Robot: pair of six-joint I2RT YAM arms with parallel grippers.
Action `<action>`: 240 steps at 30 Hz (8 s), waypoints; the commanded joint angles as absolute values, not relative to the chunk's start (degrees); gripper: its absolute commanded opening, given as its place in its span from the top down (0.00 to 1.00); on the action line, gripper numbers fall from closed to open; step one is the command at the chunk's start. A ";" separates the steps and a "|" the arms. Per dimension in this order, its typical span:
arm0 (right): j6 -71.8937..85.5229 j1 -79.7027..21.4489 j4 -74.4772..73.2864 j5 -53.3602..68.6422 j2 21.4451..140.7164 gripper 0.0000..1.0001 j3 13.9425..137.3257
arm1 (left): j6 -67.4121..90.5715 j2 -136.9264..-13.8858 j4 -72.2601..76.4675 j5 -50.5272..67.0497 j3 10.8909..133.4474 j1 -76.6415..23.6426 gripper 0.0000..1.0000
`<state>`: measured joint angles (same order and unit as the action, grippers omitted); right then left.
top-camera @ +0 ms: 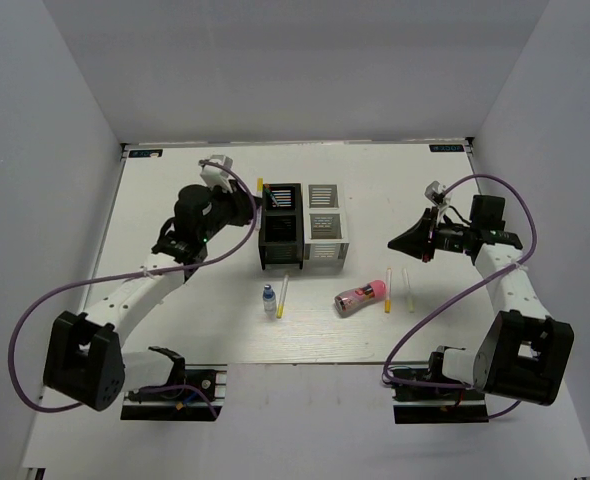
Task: Sort the stationery into containers
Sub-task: Place the pen in the storage box, then pick up the pen from the center of the board, then place the pen in the storage box, then pick up the pen from the center of the board.
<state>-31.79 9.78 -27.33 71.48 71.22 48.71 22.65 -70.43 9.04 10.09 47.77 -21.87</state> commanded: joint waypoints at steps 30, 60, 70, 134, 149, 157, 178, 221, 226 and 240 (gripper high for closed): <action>-36.91 10.02 -32.25 71.55 73.56 0.43 53.09 | 14.77 -79.37 32.00 0.70 43.68 -32.70 0.29; -29.45 5.46 -36.65 18.82 83.59 0.42 53.53 | 16.79 -46.66 -21.62 -4.22 44.47 -31.64 0.08; -26.98 1.41 -36.04 16.26 86.13 0.42 50.10 | 16.79 -46.05 -21.62 -2.46 44.47 -31.64 0.08; -25.41 -10.98 -40.43 22.22 75.33 1.00 71.70 | 15.73 -42.89 -19.95 -1.23 42.89 -31.64 0.08; -20.92 -17.66 -36.83 38.58 79.89 1.00 89.37 | 15.21 -39.81 -19.42 -2.90 42.36 -31.64 0.08; -22.06 -23.64 -35.07 43.50 85.77 1.00 96.67 | 15.21 -38.67 -20.48 -5.27 42.36 -31.64 0.08; -35.24 -35.33 -29.00 53.26 102.83 1.00 106.69 | 16.26 -39.64 -24.34 -12.56 42.36 -31.64 0.07; -33.31 -33.66 -14.41 69.26 118.92 0.62 102.31 | 15.21 -39.64 -23.82 -8.88 42.89 -31.11 0.07; -34.28 -33.31 -13.71 67.77 116.38 0.28 97.22 | 13.27 -39.64 -20.32 0.15 41.84 -31.11 0.04; -19.00 -28.14 -2.37 31.41 87.57 1.00 79.02 | 13.44 -52.99 -14.85 17.14 44.64 -32.43 0.37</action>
<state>-26.28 -30.09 -8.64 47.92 94.19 81.28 12.78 -50.68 -15.86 13.76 41.52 -31.70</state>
